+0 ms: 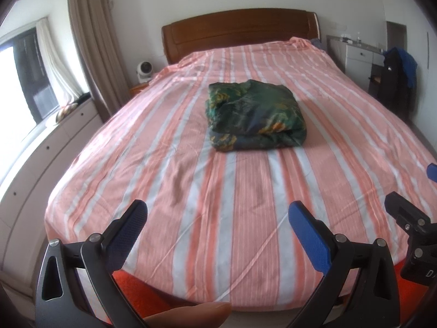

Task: Fold large clothes

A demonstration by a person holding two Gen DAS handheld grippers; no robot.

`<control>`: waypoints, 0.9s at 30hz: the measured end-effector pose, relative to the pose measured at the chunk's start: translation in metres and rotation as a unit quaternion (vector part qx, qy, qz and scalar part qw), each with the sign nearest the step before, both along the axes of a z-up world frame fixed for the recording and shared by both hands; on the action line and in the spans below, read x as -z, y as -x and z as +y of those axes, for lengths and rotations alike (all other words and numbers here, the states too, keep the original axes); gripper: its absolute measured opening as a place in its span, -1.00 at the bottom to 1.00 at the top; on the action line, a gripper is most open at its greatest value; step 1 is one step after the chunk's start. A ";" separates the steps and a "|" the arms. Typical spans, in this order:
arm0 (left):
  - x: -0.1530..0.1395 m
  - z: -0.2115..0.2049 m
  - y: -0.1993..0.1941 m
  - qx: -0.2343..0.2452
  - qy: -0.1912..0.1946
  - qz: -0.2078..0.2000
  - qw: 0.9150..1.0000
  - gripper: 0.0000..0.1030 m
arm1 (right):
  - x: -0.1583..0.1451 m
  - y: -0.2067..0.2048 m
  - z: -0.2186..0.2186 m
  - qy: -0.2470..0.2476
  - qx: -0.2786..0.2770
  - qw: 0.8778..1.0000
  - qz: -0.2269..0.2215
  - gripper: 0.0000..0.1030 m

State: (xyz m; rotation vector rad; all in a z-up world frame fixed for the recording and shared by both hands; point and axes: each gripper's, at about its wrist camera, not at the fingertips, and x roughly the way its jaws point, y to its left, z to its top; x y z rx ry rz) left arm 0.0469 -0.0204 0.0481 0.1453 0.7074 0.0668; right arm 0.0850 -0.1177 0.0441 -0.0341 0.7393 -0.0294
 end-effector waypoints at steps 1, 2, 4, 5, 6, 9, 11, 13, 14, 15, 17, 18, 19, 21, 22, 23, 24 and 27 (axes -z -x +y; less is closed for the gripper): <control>0.000 0.001 0.000 0.000 0.003 0.001 1.000 1.00 | 0.000 0.000 0.001 0.000 -0.001 1.000 0.000 0.99; -0.001 0.002 -0.001 0.001 0.009 0.003 1.000 1.00 | -0.001 -0.001 0.002 0.000 -0.002 1.000 0.000 0.99; -0.002 0.003 -0.001 0.002 0.012 0.004 1.000 1.00 | -0.004 -0.002 0.003 0.001 -0.005 1.000 -0.002 0.99; -0.002 0.004 -0.001 0.003 0.011 0.002 1.000 1.00 | -0.005 -0.002 0.004 0.002 -0.006 1.000 -0.004 0.99; -0.003 0.004 0.000 0.002 0.010 0.002 1.000 1.00 | -0.006 -0.002 0.005 0.003 -0.006 1.000 -0.005 0.99; -0.004 0.005 -0.001 0.003 0.017 0.004 1.000 1.00 | -0.009 -0.005 0.008 0.001 -0.010 1.000 -0.007 0.99; -0.004 0.006 -0.002 0.003 0.024 0.007 1.000 1.00 | -0.010 -0.006 0.011 0.001 -0.017 1.000 -0.009 0.99; -0.005 0.008 -0.002 0.001 0.027 0.006 1.000 0.99 | -0.011 -0.005 0.013 0.004 -0.020 1.000 -0.011 0.99; -0.005 0.009 -0.002 0.000 0.027 0.006 1.000 0.99 | -0.011 -0.005 0.014 0.004 -0.020 1.000 -0.011 0.99; -0.005 0.009 -0.002 0.000 0.027 0.007 1.000 0.99 | -0.010 -0.006 0.014 0.004 -0.020 1.000 -0.010 0.99; -0.004 0.010 -0.002 -0.001 0.028 0.008 1.000 0.99 | -0.010 -0.006 0.014 0.004 -0.018 1.000 -0.008 0.99; -0.004 0.009 -0.003 -0.001 0.028 0.010 1.000 0.99 | -0.009 -0.006 0.014 0.005 -0.017 1.000 -0.006 0.99; -0.003 0.010 -0.004 0.000 0.029 0.012 1.000 0.99 | -0.008 -0.006 0.013 0.005 -0.017 1.000 -0.005 0.99; -0.002 0.010 -0.005 -0.002 0.030 0.016 0.999 0.99 | -0.007 -0.007 0.012 0.005 -0.016 1.000 -0.002 0.99; -0.001 0.010 -0.005 -0.002 0.030 0.017 0.999 0.99 | -0.006 -0.007 0.012 0.005 -0.015 1.000 -0.001 0.99; -0.001 0.010 -0.006 -0.003 0.031 0.017 0.999 0.99 | -0.005 -0.007 0.011 0.004 -0.015 1.000 -0.001 0.99; 0.000 0.011 -0.006 -0.003 0.031 0.018 0.999 0.99 | -0.005 -0.007 0.011 0.004 -0.015 1.000 -0.001 0.99; 0.000 0.012 -0.006 -0.006 0.031 0.018 0.999 0.99 | -0.005 -0.007 0.011 0.005 -0.015 1.000 0.000 0.99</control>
